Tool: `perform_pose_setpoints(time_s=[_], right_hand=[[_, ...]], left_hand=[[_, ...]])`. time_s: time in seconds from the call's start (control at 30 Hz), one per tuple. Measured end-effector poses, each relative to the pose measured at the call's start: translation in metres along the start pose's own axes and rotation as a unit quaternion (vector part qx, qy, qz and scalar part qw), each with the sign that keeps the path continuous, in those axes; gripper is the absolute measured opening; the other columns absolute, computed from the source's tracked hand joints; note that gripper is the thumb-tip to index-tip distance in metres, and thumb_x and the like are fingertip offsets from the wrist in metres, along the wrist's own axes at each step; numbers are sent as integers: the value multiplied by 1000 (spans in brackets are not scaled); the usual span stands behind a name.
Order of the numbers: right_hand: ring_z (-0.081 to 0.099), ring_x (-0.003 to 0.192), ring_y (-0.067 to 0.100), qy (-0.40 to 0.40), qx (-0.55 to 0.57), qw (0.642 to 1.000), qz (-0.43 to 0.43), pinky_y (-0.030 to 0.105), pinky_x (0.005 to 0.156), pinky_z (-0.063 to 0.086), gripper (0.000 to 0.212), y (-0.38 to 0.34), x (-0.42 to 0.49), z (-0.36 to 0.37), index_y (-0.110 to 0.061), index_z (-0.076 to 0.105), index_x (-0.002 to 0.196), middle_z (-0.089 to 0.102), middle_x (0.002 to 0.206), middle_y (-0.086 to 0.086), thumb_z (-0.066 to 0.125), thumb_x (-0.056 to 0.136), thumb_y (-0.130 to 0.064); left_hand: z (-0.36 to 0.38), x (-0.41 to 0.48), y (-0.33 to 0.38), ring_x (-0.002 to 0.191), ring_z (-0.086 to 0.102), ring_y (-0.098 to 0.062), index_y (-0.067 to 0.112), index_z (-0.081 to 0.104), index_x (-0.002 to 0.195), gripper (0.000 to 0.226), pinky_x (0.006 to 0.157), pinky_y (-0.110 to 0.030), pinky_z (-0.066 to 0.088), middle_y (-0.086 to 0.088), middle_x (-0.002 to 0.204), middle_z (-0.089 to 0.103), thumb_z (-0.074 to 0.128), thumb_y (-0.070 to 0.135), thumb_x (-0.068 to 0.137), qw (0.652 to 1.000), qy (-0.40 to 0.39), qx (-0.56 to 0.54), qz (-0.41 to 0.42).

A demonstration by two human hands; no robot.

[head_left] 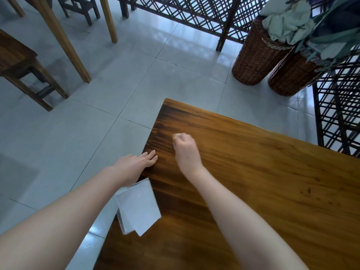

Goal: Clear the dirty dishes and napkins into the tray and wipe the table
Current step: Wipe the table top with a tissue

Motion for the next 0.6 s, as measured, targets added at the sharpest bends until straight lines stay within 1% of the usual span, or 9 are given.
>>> perform_pose_setpoints(time_s=[0.07, 0.13, 0.2, 0.27, 0.33, 0.43, 0.5, 0.53, 0.6], right_hand=[[62, 94, 26, -27, -11, 997, -74, 34, 86, 51, 37, -9, 0, 5, 2, 66, 111, 67, 102, 14, 71, 75, 10], [62, 93, 24, -29, -20, 996, -83, 30, 86, 50, 32, 3, 4, -1, -1, 67, 109, 67, 101, 11, 70, 78, 7], [60, 93, 23, -7, -14, 1000, -27, 29, 85, 48, 21, 28, 9, -12, -4, 68, 104, 67, 100, 10, 61, 86, 5], [56, 92, 25, 33, -1, 996, 86, 35, 83, 49, 18, 63, 13, -28, -5, 68, 99, 63, 96, 10, 51, 92, 0], [55, 88, 28, 94, 8, 975, 202, 40, 81, 48, 19, 98, 15, -44, -4, 68, 96, 59, 91, 12, 49, 93, -2], [57, 96, 31, 162, 33, 928, 334, 38, 87, 47, 23, 115, 20, -52, 2, 67, 104, 61, 100, 16, 47, 95, -3], [57, 98, 31, 168, 44, 918, 355, 35, 88, 45, 23, 100, 32, -45, 3, 66, 102, 61, 102, 17, 45, 96, -4], [58, 97, 30, 158, 49, 925, 342, 35, 87, 46, 23, 87, 40, -39, 2, 67, 100, 61, 101, 17, 45, 96, -5], [58, 93, 25, 117, 54, 951, 280, 31, 84, 50, 20, 52, 54, -21, 0, 67, 98, 62, 98, 13, 48, 95, -3]], left_hand=[[1, 0, 1, 145, 23, -16, 32, 1, 154, 90, 100, -27, 40, 10, 161, -6, 41, -16, 89, 1000, 2, 0, -1], [0, -1, 2, 146, 21, -16, 31, 0, 154, 90, 102, -28, 38, 11, 161, -7, 39, -17, 88, 1000, -3, 0, -3], [-1, -1, 2, 146, 19, -16, 31, 0, 154, 92, 102, -28, 38, 11, 161, -7, 38, -19, 87, 1000, -4, -1, -4], [-1, 0, 2, 147, 17, -15, 31, 0, 154, 92, 104, -27, 37, 11, 161, -8, 38, -20, 87, 1000, -2, -5, -2], [0, 0, 2, 147, 16, -15, 32, 0, 154, 92, 104, -28, 37, 12, 160, -8, 39, -19, 87, 1000, -5, -9, -3], [-1, 0, 0, 147, 15, -14, 32, 1, 154, 94, 104, -28, 37, 13, 160, -8, 38, -21, 86, 1000, -5, -16, -2], [-1, 1, -1, 147, 15, -13, 33, 2, 154, 95, 105, -28, 38, 13, 160, -7, 38, -22, 85, 1000, -4, -18, 0], [-1, 1, -1, 147, 16, -13, 33, 2, 153, 95, 104, -28, 38, 13, 160, -6, 38, -21, 85, 1000, -4, -18, -1], [-3, 0, -1, 146, 20, -14, 35, 2, 153, 94, 101, -28, 40, 14, 160, -6, 39, -20, 86, 1000, -3, -13, -5]])
Point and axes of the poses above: each hand's wrist, its own x-axis towards the middle knuckle, its own z-axis out of the palm, y = z × x, the point moved 2 cm from there along x, towards the middle knuckle
